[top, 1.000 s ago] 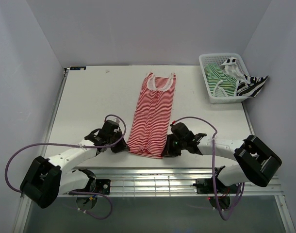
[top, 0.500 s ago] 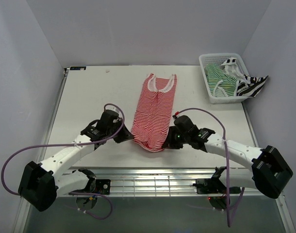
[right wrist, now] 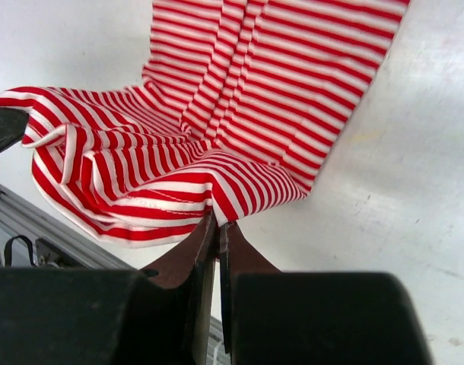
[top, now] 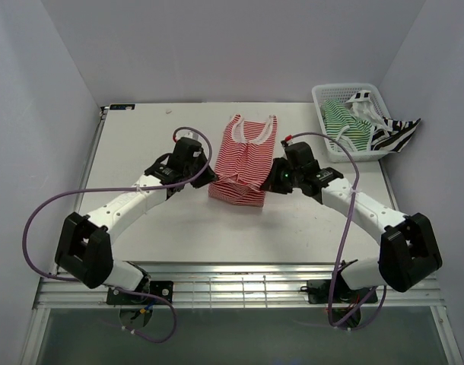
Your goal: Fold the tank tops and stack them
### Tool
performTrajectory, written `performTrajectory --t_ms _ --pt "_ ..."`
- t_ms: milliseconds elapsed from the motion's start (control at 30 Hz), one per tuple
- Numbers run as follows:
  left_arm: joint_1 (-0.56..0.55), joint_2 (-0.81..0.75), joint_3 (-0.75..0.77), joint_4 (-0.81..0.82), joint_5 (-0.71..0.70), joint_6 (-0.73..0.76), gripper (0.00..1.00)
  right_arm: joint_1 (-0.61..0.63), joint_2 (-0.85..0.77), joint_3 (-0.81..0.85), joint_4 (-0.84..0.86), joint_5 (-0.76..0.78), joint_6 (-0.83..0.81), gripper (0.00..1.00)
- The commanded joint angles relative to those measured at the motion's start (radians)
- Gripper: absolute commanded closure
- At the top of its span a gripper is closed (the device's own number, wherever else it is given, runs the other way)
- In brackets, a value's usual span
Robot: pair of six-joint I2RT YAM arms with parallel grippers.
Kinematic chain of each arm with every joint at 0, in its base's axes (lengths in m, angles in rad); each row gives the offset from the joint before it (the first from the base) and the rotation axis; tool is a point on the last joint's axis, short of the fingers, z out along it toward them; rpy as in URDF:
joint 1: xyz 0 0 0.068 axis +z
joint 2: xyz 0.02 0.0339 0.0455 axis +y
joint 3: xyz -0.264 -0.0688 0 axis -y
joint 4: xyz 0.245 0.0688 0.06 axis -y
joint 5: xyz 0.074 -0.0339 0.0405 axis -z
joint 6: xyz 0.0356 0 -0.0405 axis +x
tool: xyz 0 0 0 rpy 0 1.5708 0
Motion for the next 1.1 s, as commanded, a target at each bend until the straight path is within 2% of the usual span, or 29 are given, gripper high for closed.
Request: performTrajectory --t_ms 0,433,833,1067 --pt "0.026 0.043 0.098 0.045 -0.051 0.059 1.0 -0.052 0.035 0.094 0.005 -0.02 -0.083 0.92" --pt "0.104 0.306 0.295 0.138 0.081 0.168 1.0 -0.164 0.199 0.258 0.013 -0.088 -0.162 0.92" --pt "0.132 0.478 0.407 0.201 0.091 0.214 1.0 -0.233 0.415 0.425 0.036 -0.161 -0.235 0.92" --pt "0.161 0.56 0.44 0.256 0.154 0.228 1.0 -0.27 0.521 0.507 0.04 -0.198 -0.243 0.92"
